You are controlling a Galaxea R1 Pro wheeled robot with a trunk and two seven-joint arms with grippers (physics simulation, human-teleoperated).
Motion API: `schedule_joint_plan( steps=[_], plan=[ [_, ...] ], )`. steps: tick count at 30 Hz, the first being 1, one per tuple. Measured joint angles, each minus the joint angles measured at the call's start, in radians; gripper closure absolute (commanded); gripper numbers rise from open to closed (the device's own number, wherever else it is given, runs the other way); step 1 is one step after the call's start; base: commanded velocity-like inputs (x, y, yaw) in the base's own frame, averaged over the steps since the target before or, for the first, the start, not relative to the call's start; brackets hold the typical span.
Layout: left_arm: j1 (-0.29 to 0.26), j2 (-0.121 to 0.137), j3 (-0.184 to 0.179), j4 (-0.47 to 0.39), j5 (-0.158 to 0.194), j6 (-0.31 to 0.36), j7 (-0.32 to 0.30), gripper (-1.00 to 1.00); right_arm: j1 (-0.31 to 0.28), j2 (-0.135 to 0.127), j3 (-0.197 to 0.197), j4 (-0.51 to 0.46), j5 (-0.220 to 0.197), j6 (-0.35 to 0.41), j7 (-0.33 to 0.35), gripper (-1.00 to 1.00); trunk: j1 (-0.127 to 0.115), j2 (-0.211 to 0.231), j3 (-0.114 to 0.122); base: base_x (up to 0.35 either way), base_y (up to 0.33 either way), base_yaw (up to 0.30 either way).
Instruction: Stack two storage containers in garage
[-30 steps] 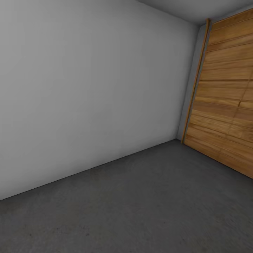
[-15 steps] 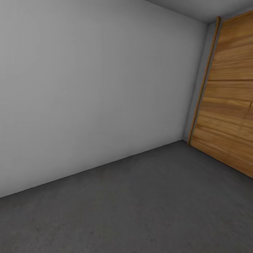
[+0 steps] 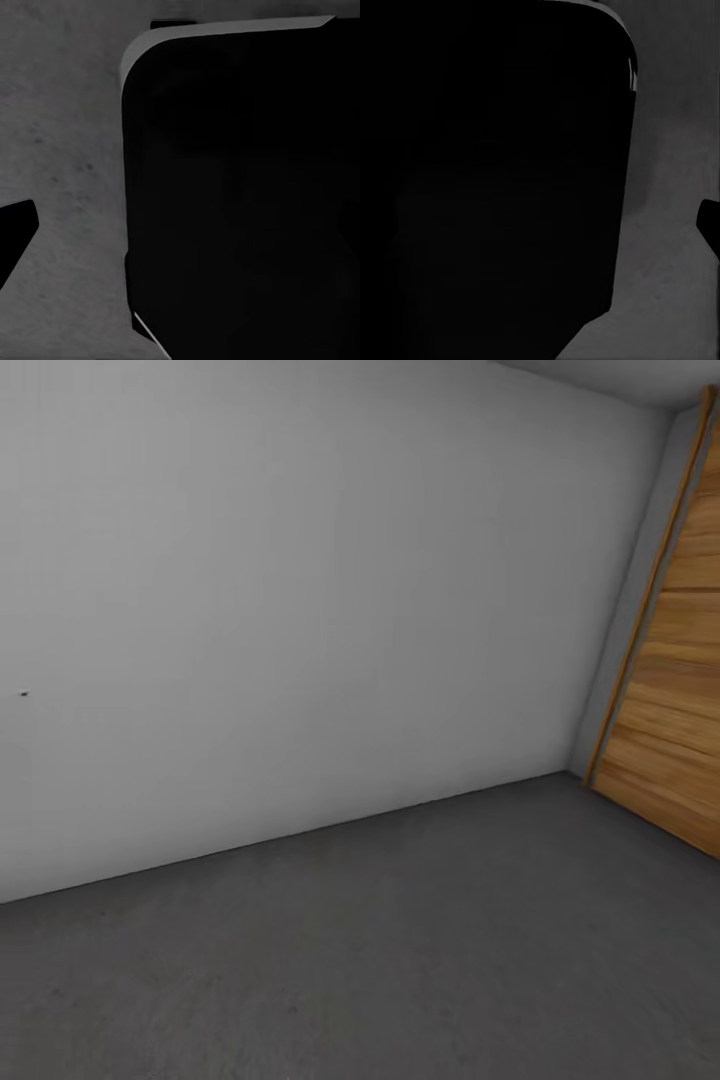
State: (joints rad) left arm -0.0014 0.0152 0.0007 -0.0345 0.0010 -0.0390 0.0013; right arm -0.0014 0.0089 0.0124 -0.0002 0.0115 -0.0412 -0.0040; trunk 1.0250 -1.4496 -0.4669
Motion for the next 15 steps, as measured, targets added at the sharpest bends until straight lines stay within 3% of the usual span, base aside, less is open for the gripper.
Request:
schedule_joint_plan(
  steps=[15],
  plan=[
    [0.000, 0.001, -0.002, -0.001, 0.001, 0.000, 0.000, -1.00, 0.000, 0.002, -0.001, 0.001, 0.000, -0.004, -0.006, -1.00, 0.000, 0.000, 0.000, 0.000, 0.000, 0.278]
  ],
)
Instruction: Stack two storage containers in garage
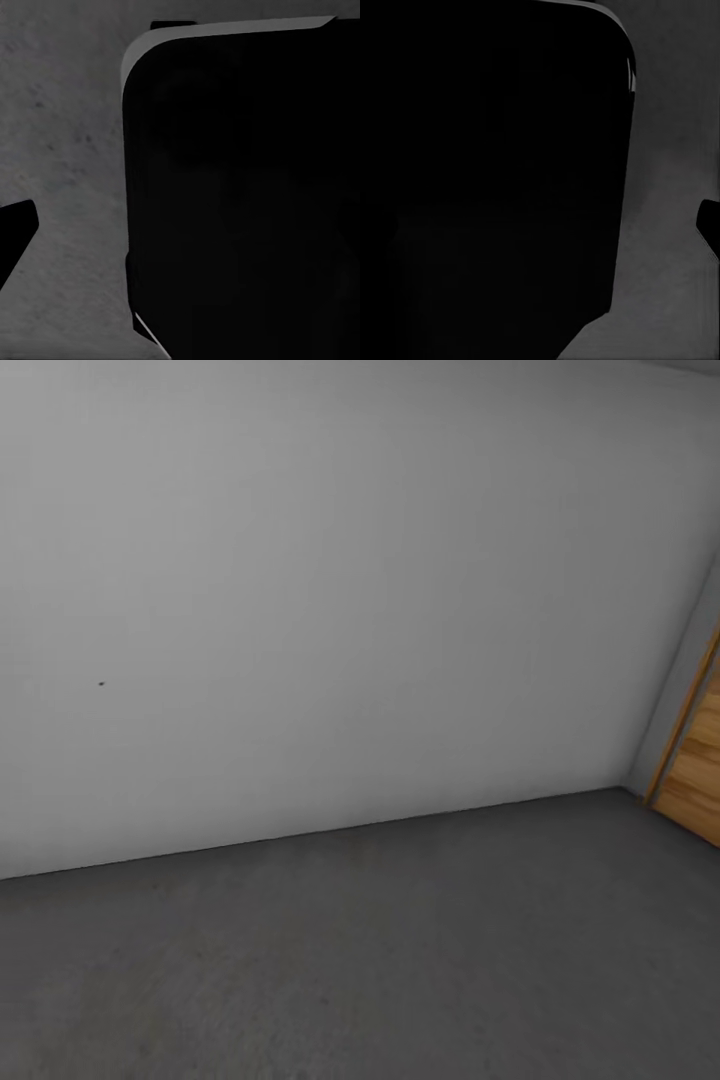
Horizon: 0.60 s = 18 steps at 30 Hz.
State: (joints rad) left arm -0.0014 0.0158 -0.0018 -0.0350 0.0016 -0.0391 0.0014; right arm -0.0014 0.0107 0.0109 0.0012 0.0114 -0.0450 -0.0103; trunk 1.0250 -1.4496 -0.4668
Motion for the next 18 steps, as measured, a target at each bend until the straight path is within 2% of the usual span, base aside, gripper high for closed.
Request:
schedule_joint_plan(
  steps=[18],
  plan=[
    [0.000, -0.002, 0.000, 0.000, 0.001, 0.000, 0.000, -1.00, 0.000, 0.000, -0.001, 0.000, 0.000, 0.002, -0.001, -1.00, 0.000, 0.000, 0.000, 0.000, 0.000, 0.281]
  ],
)
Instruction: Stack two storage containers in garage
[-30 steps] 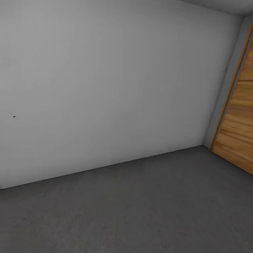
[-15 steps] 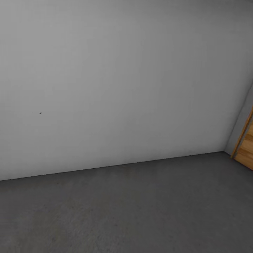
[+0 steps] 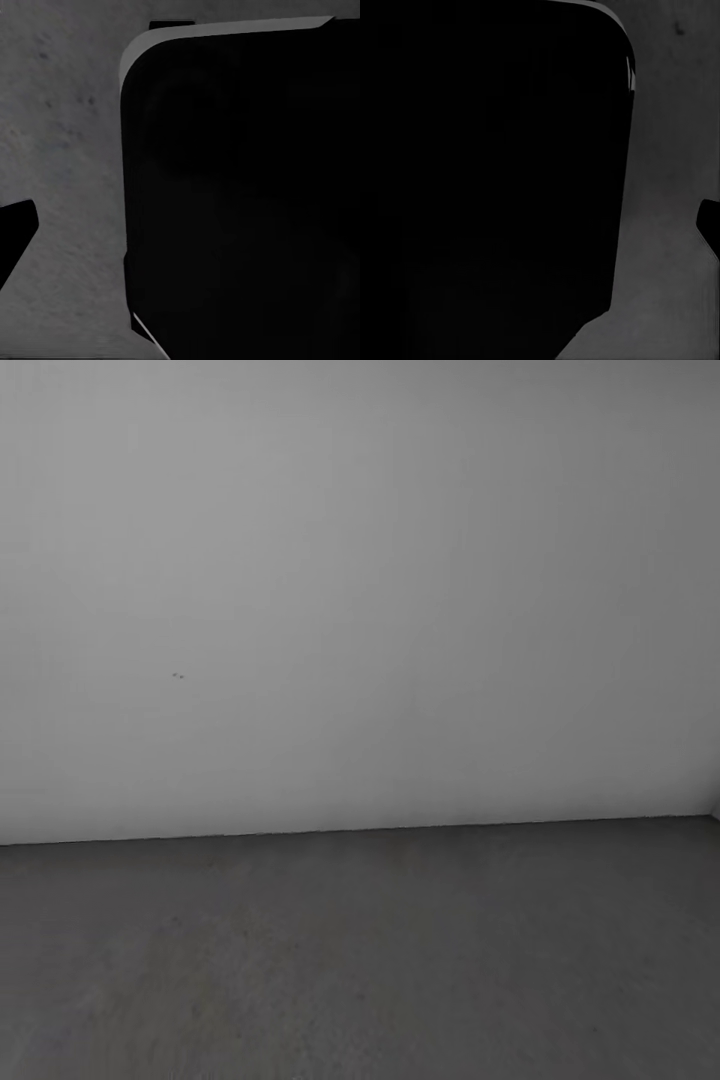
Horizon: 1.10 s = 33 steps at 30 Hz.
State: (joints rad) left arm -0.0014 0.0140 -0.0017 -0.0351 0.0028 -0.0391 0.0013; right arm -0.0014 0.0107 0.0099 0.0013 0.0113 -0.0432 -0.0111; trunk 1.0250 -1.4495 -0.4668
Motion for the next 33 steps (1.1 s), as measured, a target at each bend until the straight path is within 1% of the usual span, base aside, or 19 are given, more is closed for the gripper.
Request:
schedule_joint_plan(
  steps=[33],
  plan=[
    [0.000, 0.000, 0.000, 0.000, 0.000, 0.000, 0.000, -1.00, 0.000, 0.000, 0.000, 0.000, -0.003, 0.002, 0.000, -1.00, 0.000, 0.000, 0.000, 0.000, 0.000, 0.282]
  ],
)
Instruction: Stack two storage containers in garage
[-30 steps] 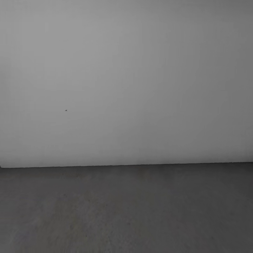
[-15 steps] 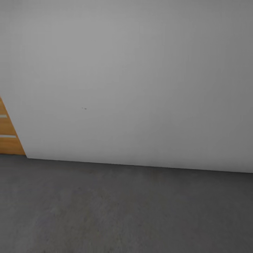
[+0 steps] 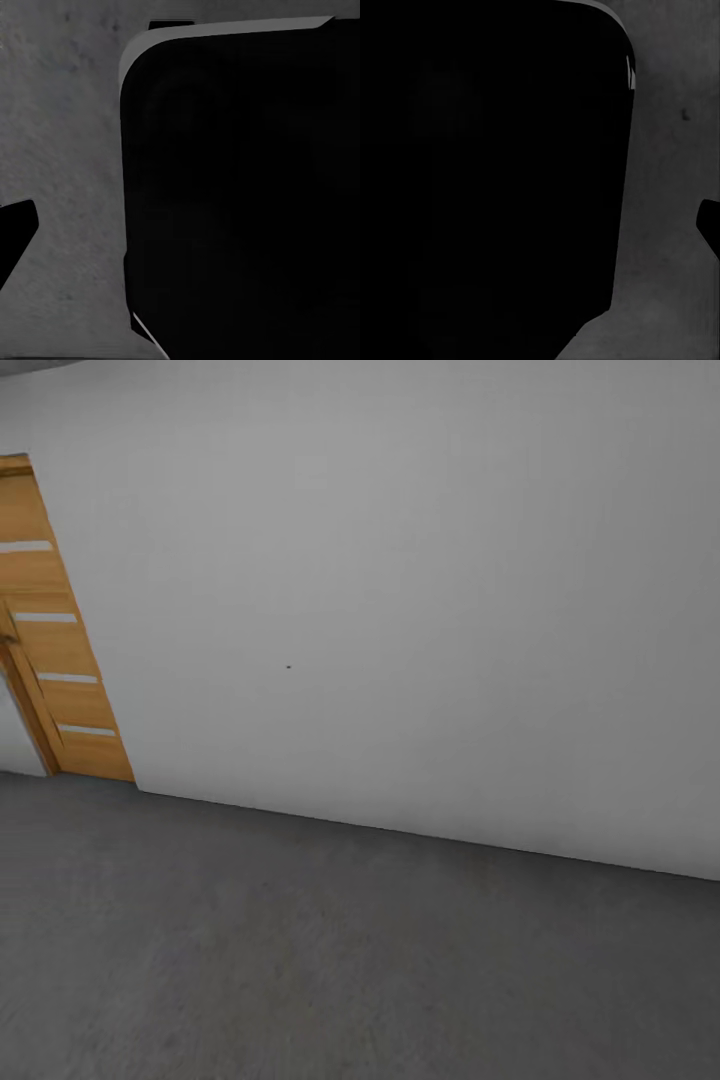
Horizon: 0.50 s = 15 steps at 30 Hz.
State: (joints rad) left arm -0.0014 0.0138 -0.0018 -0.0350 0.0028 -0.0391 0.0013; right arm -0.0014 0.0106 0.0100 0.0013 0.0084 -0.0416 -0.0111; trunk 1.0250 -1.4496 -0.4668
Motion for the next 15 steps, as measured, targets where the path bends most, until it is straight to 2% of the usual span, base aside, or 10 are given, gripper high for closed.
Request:
schedule_joint_plan(
  steps=[15],
  plan=[
    [0.000, 0.000, -0.001, 0.000, 0.000, 0.000, 0.000, -1.00, 0.000, 0.000, 0.001, 0.000, -0.002, 0.006, 0.000, -1.00, 0.000, 0.000, 0.000, 0.000, 0.000, 0.282]
  ],
)
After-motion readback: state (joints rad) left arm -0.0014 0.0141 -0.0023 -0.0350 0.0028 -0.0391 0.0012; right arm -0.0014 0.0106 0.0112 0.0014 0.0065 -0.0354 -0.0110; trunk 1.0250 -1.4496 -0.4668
